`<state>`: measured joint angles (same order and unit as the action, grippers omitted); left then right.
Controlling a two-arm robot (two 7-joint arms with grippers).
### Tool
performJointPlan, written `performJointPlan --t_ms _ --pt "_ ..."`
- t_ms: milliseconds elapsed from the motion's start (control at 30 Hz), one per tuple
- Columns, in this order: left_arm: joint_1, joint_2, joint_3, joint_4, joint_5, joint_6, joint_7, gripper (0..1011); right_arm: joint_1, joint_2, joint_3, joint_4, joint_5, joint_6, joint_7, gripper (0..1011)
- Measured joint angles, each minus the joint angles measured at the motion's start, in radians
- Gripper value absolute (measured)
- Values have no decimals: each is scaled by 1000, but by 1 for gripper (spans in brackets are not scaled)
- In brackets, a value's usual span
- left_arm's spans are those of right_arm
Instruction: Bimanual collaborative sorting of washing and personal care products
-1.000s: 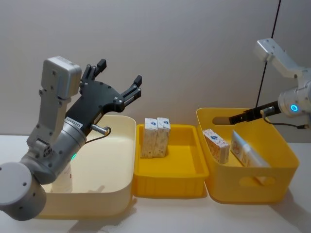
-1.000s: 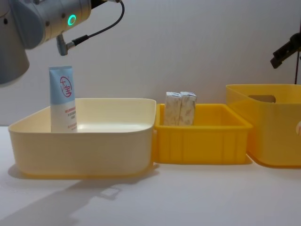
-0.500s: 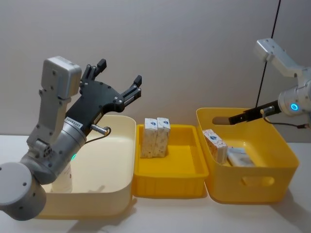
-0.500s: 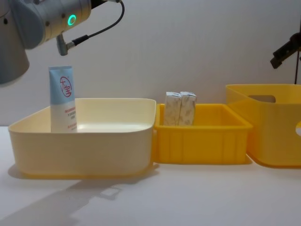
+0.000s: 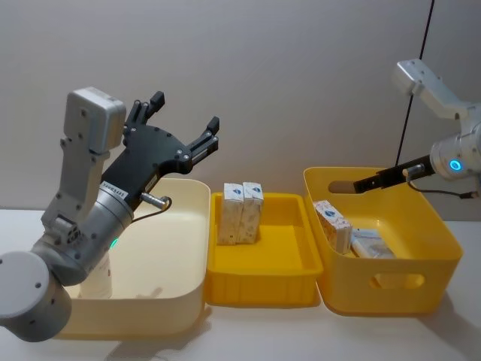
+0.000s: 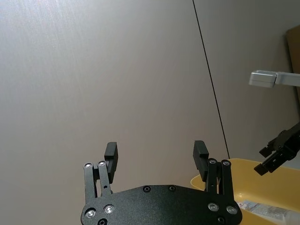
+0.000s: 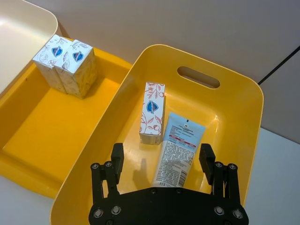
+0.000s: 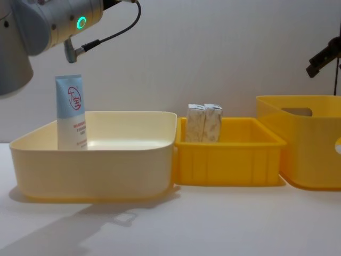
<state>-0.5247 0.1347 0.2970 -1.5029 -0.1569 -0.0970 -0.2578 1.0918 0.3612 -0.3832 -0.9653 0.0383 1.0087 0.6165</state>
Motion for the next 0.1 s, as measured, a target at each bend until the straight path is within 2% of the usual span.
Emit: performJointPlan --t_ms 100 --pt "0 0 0 0 0 0 0 1002 0 0 0 0 0 0 0 1001"
